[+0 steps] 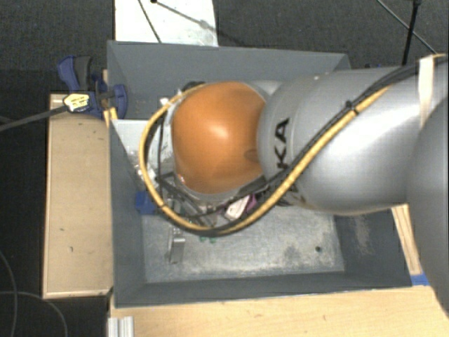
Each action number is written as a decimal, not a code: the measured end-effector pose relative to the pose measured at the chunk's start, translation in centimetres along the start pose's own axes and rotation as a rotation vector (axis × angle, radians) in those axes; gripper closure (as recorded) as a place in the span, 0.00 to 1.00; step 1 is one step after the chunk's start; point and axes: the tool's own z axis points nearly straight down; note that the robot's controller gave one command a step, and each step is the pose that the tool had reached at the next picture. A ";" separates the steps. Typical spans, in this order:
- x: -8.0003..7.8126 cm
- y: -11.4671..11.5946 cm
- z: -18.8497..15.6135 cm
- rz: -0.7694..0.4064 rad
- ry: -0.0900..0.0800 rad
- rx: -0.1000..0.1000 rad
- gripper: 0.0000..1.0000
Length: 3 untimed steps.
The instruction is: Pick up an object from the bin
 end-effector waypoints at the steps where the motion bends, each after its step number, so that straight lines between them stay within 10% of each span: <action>1: -7.7 -4.4 13.1 -0.081 -0.006 0.000 0.00; 2: -7.7 -4.1 12.6 -0.076 -0.010 -0.004 1.00; 3: -8.3 -3.9 3.7 -0.062 -0.017 -0.005 1.00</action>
Offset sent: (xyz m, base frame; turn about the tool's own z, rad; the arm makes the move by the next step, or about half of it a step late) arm 0.0747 -0.0414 -0.1285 -0.0841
